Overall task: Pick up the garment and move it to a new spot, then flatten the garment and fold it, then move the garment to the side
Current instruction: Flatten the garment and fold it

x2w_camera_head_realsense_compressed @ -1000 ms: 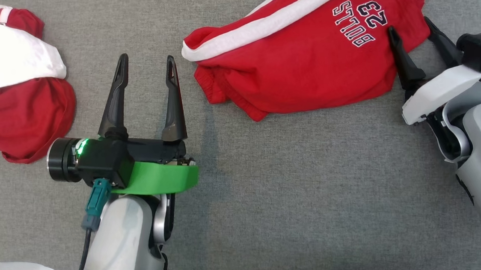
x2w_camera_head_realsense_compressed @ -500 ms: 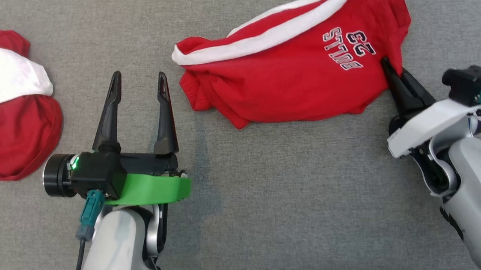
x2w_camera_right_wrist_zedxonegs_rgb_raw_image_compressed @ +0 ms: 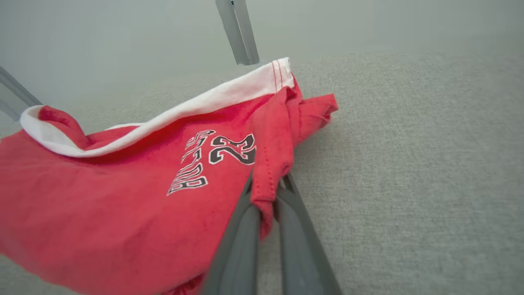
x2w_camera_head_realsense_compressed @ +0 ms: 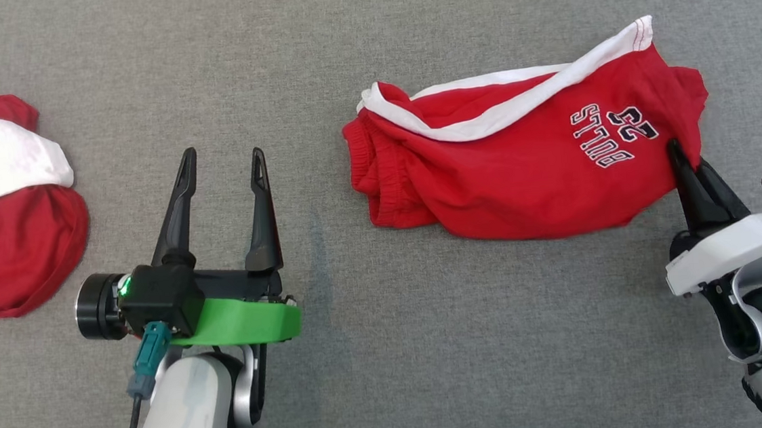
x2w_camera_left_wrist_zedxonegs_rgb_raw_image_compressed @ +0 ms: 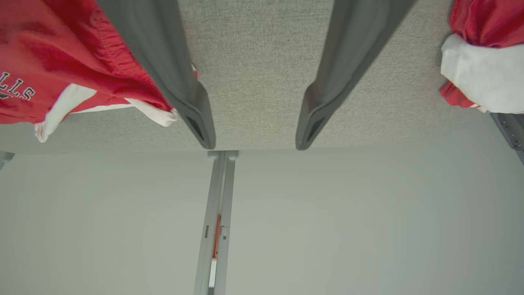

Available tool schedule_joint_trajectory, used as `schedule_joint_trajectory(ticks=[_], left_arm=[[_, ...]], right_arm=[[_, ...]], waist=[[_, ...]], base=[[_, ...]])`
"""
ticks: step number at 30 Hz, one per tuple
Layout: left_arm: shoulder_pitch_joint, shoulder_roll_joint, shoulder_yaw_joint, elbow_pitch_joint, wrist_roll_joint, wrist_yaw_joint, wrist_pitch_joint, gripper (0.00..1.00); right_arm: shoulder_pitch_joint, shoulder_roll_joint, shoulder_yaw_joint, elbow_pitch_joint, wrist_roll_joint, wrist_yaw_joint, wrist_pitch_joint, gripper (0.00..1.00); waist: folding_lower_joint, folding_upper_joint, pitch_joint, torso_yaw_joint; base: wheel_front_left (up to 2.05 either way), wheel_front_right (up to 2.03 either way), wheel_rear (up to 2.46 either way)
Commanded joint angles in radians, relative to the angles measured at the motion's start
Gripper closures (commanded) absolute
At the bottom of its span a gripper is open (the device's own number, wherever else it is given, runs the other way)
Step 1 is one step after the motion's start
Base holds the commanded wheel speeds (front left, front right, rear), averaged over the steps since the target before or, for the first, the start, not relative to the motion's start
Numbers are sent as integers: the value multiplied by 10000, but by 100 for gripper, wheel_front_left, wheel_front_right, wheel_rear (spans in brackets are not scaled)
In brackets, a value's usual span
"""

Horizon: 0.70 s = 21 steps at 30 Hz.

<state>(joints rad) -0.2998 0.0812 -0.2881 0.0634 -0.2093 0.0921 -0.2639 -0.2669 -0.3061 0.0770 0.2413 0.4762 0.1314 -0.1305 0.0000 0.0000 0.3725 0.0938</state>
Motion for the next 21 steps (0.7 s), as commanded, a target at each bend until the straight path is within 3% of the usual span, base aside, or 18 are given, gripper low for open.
schedule_joint_trajectory(ticks=[1, 8, 15, 21], left_arm=[[94, 75, 5, 22, -53, 2, -3, 0], [50, 38, -118, 83, -76, -26, -2, 0], [40, -41, -187, 116, -189, -22, -3, 0], [122, -84, -174, 75, -225, 40, -2, 0]], right_arm=[[-180, -44, 97, -390, -376, -10, 122, 100], [-1164, 124, 2008, -1836, -1630, -7, 1152, 100], [-1613, 223, 4731, -1540, -965, -7, 2194, 100], [-1759, 138, 5586, -1175, -465, -7, 2260, 100]], waist=[[0, 0, -90, -13], [0, 0, -281, 116], [0, 0, -360, 443], [0, 0, -273, 563]], base=[[0, 0, 0], [0, 0, 0], [0, 0, 0], [0, 0, 0]])
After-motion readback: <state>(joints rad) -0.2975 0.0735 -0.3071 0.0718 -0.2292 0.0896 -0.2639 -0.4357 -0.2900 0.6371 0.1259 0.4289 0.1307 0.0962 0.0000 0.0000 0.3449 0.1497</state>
